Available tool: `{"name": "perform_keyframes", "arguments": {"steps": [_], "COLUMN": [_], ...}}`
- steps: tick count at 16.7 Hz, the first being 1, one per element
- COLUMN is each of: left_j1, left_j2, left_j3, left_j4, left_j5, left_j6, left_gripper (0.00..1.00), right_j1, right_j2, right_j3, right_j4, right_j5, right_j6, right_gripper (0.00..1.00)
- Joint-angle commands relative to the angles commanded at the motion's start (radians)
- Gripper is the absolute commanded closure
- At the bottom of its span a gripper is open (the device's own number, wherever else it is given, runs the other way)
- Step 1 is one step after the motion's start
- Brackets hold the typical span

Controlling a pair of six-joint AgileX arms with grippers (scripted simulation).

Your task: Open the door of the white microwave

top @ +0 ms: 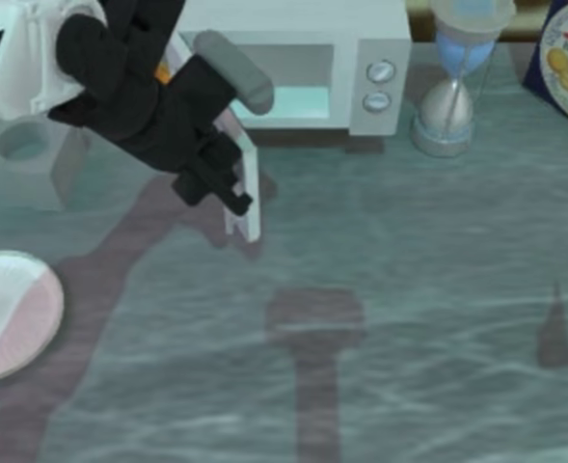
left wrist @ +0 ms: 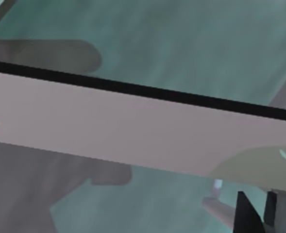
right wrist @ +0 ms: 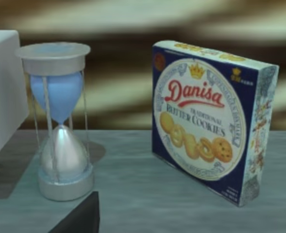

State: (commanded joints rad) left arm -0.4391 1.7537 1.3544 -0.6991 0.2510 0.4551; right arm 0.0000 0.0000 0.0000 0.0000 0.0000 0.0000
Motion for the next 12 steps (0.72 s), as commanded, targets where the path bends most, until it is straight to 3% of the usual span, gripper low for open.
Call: {"name": "perform_keyframes", "arguments": {"steps": [4, 12], "left_j1": [0.002, 0.075], "left_j2": [0.0, -0.015], "left_j3": [-0.001, -0.011], "left_j4": [-0.005, -0.06], "left_j5": [0.011, 0.087], "left_j6": [0.013, 0.191], "left_gripper": [1.0, 1.0], "right_j1": [0.0, 0.0], "right_j2": [0.0, 0.0], "right_j3": [0.0, 0.0], "right_j4": [0.0, 0.0], "right_j5": [0.0, 0.0], "right_j6": [0.0, 0.0], "right_gripper": [0.0, 0.0]}}
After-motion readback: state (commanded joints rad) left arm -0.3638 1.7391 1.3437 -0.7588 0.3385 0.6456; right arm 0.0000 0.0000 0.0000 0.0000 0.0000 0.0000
